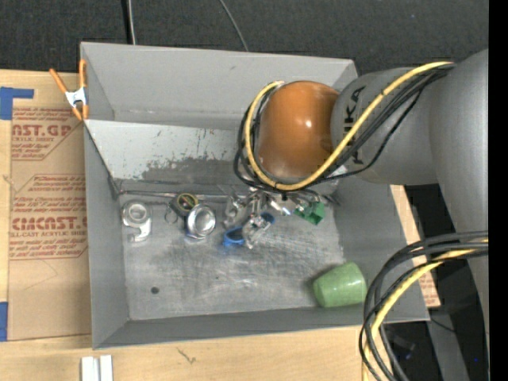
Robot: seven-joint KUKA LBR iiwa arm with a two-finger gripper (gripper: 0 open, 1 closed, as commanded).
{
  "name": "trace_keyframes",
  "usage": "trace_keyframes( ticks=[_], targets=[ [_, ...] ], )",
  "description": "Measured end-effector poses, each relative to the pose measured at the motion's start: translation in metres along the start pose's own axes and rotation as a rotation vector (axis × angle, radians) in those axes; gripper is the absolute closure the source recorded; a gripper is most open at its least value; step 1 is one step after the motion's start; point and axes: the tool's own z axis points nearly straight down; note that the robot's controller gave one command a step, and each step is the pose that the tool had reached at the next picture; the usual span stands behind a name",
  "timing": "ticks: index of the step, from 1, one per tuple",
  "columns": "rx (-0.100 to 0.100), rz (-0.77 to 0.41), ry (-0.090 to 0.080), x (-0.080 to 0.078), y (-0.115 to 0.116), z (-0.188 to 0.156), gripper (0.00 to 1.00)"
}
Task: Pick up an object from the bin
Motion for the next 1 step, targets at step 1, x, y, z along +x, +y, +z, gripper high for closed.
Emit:
trace_keyframes(
  ticks=[1],
  targets=[
    [0.005, 0.000, -0.004, -0.0022, 0.0001, -0.0629, 1.00]
  ],
)
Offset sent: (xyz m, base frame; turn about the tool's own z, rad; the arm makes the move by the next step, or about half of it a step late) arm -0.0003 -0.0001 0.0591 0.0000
